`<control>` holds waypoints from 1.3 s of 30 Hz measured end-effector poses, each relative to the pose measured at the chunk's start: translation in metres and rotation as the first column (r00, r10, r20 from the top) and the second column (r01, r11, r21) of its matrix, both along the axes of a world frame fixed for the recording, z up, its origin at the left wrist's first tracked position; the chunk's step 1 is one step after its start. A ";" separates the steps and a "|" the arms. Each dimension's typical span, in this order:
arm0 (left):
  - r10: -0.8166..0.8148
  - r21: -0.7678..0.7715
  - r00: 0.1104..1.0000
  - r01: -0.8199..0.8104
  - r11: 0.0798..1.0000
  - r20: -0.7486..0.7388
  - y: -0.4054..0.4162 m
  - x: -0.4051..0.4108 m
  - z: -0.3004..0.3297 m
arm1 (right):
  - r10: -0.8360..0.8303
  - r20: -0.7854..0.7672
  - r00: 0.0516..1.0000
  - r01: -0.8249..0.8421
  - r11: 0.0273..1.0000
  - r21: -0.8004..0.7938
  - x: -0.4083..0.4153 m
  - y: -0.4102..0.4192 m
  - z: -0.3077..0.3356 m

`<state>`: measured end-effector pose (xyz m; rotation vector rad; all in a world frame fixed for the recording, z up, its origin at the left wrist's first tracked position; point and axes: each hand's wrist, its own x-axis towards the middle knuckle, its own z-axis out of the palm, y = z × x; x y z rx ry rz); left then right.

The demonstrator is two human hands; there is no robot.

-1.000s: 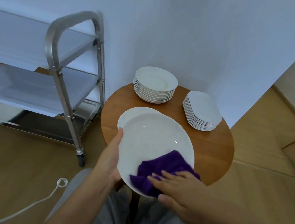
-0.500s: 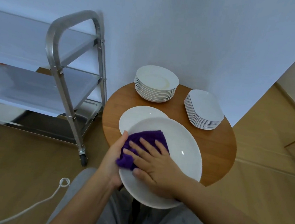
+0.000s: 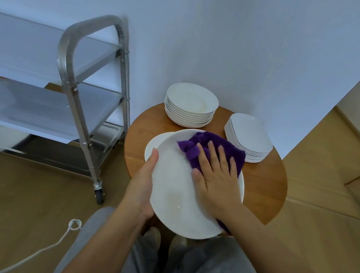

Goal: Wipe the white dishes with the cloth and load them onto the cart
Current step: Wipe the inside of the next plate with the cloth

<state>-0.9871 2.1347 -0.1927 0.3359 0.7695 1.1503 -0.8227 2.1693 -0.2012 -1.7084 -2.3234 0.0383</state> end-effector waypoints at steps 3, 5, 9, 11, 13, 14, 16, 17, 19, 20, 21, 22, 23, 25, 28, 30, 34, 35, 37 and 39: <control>0.000 0.016 1.000 0.001 1.000 -0.027 0.001 0.003 -0.003 | -0.146 -0.119 0.982 0.137 0.987 -0.085 -0.011 -0.021 -0.009; 0.001 0.022 0.999 0.000 1.000 -0.048 0.001 0.004 -0.004 | -0.133 -0.188 0.973 0.106 0.984 -0.145 -0.015 -0.039 -0.015; 0.066 -0.057 0.994 -0.071 0.996 -0.091 0.004 0.006 -0.002 | 0.132 -0.134 0.982 -0.157 0.968 -0.197 -0.015 -0.071 -0.019; 0.111 -0.101 0.982 -0.128 0.987 -0.156 0.007 0.008 0.001 | 0.265 -0.045 0.963 -0.268 0.947 -0.178 -0.015 -0.074 -0.015; 0.145 -0.120 0.969 -0.171 0.978 -0.199 0.009 0.011 0.004 | 0.286 0.019 0.958 -0.277 0.941 -0.195 -0.021 -0.069 -0.008; 0.155 -0.125 0.966 -0.183 0.975 -0.206 0.009 0.012 0.005 | 0.260 0.035 0.965 -0.249 0.951 -0.185 -0.027 -0.067 -0.007; 0.184 -0.121 0.965 -0.209 0.970 -0.187 0.010 0.016 0.007 | 0.155 0.021 0.988 -0.150 0.976 -0.155 -0.044 -0.063 -0.003; 0.207 -0.114 0.964 -0.227 0.967 -0.170 0.011 0.016 0.006 | 0.116 -0.004 0.993 -0.116 0.984 -0.135 -0.051 -0.065 -0.002; 0.232 -0.082 0.957 -0.249 0.965 -0.172 0.011 0.015 0.006 | 0.117 -0.061 0.991 -0.117 0.993 -0.007 -0.055 -0.070 0.002; 0.225 -0.064 0.958 -0.239 0.969 -0.179 0.011 0.012 0.005 | 0.158 -0.083 0.984 -0.151 0.984 0.090 -0.050 -0.073 0.001; 0.201 -0.044 0.964 -0.211 0.976 -0.174 0.012 0.007 0.005 | 0.229 -0.079 0.970 -0.206 0.952 0.226 -0.040 -0.075 -0.005; 0.155 -0.022 0.974 -0.161 0.987 -0.166 0.013 0.002 0.007 | 0.309 -0.047 0.950 -0.280 0.908 0.313 -0.027 -0.076 -0.011; 0.091 0.003 0.984 -0.092 0.996 -0.153 0.014 -0.004 0.009 | 0.375 0.029 0.927 -0.359 0.859 0.365 -0.013 -0.076 -0.016; -0.054 0.039 0.988 0.061 0.997 -0.144 0.016 -0.016 0.017 | 0.445 0.190 0.875 -0.483 0.779 0.400 0.015 -0.070 -0.020; -0.088 0.106 0.972 0.113 0.988 -0.220 0.016 -0.023 0.027 | 0.459 0.303 0.835 -0.548 0.739 0.391 0.038 -0.060 -0.017; -0.002 0.105 0.974 0.026 0.994 -0.226 0.016 -0.022 0.032 | 0.440 0.298 0.847 -0.529 0.753 0.392 0.037 -0.060 -0.013; 0.213 0.023 0.951 -0.213 0.977 -0.226 -0.003 0.014 0.023 | 0.290 0.082 0.954 -0.296 0.849 0.438 0.007 -0.061 -0.002; 0.271 0.035 0.929 -0.271 0.962 -0.251 -0.010 0.029 0.016 | 0.252 0.023 0.968 -0.237 0.871 0.430 -0.002 -0.060 0.001; 0.351 0.089 0.872 -0.342 0.936 -0.341 -0.019 0.049 0.010 | 0.205 -0.018 0.979 -0.178 0.889 0.422 -0.018 -0.059 0.003; 0.375 0.118 0.835 -0.359 0.926 -0.402 -0.019 0.051 0.008 | 0.205 -0.007 0.979 -0.183 0.885 0.429 -0.024 -0.062 0.001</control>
